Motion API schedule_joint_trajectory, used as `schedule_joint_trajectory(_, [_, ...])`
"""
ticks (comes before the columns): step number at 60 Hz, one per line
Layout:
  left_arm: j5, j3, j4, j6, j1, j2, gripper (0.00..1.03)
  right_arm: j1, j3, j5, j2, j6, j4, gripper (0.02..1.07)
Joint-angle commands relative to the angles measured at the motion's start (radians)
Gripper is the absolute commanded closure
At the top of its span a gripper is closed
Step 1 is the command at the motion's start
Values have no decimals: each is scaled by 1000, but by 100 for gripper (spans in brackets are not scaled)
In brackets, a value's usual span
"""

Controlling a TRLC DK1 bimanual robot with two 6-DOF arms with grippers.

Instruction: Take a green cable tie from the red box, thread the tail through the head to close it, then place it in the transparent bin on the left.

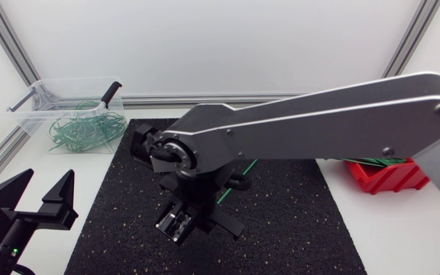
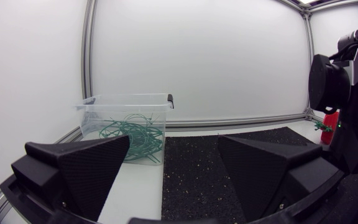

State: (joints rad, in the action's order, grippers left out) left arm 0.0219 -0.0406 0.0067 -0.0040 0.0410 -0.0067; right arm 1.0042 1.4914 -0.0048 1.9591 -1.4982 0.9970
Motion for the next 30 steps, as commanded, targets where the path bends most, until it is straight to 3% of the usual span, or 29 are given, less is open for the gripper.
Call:
schedule_joint_trajectory(1, [-5, 38, -25, -7, 7, -4, 4, -26, 59, -24, -28, 39, 34, 92])
schedule_joint_trajectory(30, [7, 25, -7, -16, 0, -9, 8, -184, 305, -238, -62, 144, 290, 101])
